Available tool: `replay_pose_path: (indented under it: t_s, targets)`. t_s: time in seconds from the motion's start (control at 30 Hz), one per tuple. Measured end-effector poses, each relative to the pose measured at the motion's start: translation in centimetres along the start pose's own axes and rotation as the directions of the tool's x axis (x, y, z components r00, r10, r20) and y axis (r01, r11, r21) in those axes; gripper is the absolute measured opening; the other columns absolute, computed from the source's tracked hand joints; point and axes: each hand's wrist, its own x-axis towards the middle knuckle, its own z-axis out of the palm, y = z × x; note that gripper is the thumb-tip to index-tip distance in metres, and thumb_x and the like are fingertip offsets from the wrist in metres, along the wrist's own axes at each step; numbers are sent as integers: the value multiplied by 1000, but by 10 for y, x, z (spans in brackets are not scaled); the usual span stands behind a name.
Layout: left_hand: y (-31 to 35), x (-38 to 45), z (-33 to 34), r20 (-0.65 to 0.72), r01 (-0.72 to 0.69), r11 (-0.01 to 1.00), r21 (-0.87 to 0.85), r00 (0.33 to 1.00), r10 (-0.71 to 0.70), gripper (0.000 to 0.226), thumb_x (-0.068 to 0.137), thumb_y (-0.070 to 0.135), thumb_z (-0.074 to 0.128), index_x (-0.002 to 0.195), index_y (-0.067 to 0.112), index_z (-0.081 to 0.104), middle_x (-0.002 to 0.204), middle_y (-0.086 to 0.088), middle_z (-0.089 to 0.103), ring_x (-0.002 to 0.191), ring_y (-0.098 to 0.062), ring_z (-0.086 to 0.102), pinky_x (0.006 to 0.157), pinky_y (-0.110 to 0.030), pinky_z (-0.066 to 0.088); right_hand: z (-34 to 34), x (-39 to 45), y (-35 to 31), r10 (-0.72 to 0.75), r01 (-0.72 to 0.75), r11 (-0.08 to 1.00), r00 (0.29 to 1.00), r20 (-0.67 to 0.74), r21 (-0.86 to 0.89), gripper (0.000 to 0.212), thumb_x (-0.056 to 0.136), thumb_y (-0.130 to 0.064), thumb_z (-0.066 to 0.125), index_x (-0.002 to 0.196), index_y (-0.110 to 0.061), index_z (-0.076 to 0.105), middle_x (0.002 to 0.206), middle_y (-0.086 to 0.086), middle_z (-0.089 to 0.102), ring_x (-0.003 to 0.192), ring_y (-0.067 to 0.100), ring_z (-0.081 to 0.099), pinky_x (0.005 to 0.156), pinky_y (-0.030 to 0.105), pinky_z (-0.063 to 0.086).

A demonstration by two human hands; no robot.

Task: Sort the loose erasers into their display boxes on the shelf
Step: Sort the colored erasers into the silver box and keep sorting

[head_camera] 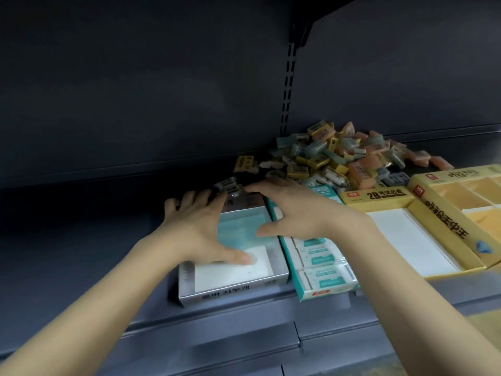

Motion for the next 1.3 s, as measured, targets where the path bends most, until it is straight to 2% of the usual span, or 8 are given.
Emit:
replay_pose_path:
  t_s: [0.13, 0.33, 0.5, 0.7, 0.87, 1.0, 1.13, 1.3]
  targets:
    - [26, 2, -15, 4, 27, 995, -99, 1000, -27, 111, 62, 85, 44, 147, 34, -5, 157, 1, -6, 143, -22, -8, 112, -43, 4, -14, -12, 19, -49, 46, 998, 993, -103, -31, 62, 89, -35, 59, 144, -29, 32, 148, -2, 36, 133, 18, 36, 105, 29, 32]
    - [84, 37, -26, -345, -113, 980, -165, 937, 50, 52, 94, 47, 33, 144, 33, 23, 149, 5, 25, 137, -19, 15, 107, -39, 16, -36, -34, 65, -55, 37, 995, 976, -212, -88, 47, 93, -17, 46, 139, -28, 43, 144, 0, 45, 130, 22, 42, 104, 33, 36]
    - [124, 77, -36, -499, -195, 974, -114, 859, 114, 49, 98, 26, 35, 146, 20, 24, 149, 1, 29, 134, -21, 22, 103, -31, 19, -53, -62, 110, -13, -43, 975, 968, -250, -217, 52, 86, -11, 48, 135, -27, 48, 143, 1, 43, 131, 26, 39, 100, 38, 40]
    - [148, 121, -49, -372, -144, 987, 76, 914, 162, 75, 93, 12, 46, 148, 31, -1, 157, 2, 7, 142, -19, 6, 110, -41, 15, -66, -86, 149, 12, -95, 935, 971, -238, -341, 67, 85, -1, 42, 143, -34, 35, 154, -8, 25, 142, 21, 17, 114, 38, 22]
    - [163, 141, -54, -448, -106, 994, -18, 890, 87, 52, 99, 34, 36, 145, 16, 23, 147, -5, 35, 134, -25, 31, 105, -41, 25, -69, -87, 161, -24, -65, 931, 971, -237, -358, 71, 84, 1, 42, 144, -35, 32, 154, -11, 23, 144, 17, 10, 115, 33, 11]
    - [161, 151, -58, -411, -55, 996, 66, 908, 77, 40, 96, 33, 41, 131, 13, 41, 126, -9, 55, 118, -28, 48, 96, -40, 32, -74, -83, 162, -49, -45, 923, 971, -232, -383, 70, 86, 1, 42, 144, -36, 32, 155, -13, 17, 144, 15, 4, 115, 31, 9]
    - [157, 155, -56, -341, -85, 996, 40, 935, 93, 35, 96, 37, 41, 124, 18, 51, 119, -5, 60, 112, -26, 53, 94, -40, 31, -76, -72, 169, -60, -44, 897, 973, -221, -440, 67, 89, -1, 42, 145, -36, 29, 156, -11, 14, 145, 16, 0, 116, 36, 3]
    - [157, 154, -55, -473, -104, 994, 21, 875, 102, 28, 95, 23, 46, 119, 22, 59, 116, -2, 62, 111, -23, 53, 94, -38, 30, -79, -45, 181, -108, -17, 856, 972, -210, -517, 61, 92, -9, 41, 146, -32, 25, 157, -6, 13, 145, 19, 4, 117, 39, 3]
